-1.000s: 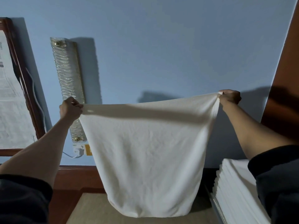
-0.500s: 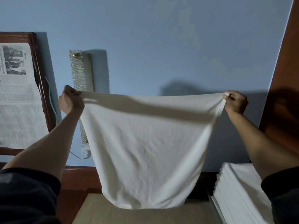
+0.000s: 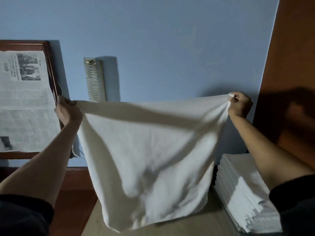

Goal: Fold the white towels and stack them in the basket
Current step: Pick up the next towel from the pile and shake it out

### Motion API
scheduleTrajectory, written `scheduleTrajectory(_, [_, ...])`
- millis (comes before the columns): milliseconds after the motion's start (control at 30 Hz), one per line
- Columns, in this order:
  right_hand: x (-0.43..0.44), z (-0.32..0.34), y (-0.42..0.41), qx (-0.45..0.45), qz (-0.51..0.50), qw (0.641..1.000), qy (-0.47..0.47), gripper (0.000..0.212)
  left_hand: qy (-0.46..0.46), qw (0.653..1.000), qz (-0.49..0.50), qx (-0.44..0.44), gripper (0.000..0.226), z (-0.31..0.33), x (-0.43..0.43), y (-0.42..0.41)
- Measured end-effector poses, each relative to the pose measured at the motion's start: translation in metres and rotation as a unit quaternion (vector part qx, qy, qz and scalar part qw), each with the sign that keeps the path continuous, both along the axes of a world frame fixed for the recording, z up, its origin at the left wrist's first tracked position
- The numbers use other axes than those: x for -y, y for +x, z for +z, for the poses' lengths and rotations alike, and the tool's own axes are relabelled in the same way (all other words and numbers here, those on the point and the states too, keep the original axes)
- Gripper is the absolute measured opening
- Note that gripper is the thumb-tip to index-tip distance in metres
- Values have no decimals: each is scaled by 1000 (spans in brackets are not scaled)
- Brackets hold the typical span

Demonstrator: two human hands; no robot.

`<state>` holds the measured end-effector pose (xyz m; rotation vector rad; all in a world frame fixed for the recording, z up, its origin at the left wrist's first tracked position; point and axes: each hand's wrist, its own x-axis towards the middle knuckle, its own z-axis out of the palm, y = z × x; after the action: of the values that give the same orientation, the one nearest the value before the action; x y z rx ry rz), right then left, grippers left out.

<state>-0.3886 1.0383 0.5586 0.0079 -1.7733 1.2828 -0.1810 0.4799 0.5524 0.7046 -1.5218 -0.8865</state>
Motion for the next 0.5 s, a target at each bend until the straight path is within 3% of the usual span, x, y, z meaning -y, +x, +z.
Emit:
scheduleTrajectory(100, [-5, -3, 29, 39, -18, 999, 0, 28, -4, 999, -8, 33, 13, -11, 1, 25])
scheduleTrajectory(300, [-23, -27, 80, 50, -15, 999, 16, 24, 6, 999, 19, 27, 12, -25, -8, 84])
scheduleTrajectory(500, [-32, -13, 172, -4, -15, 999, -30, 31, -44, 998, -30, -28, 30, -21, -27, 141])
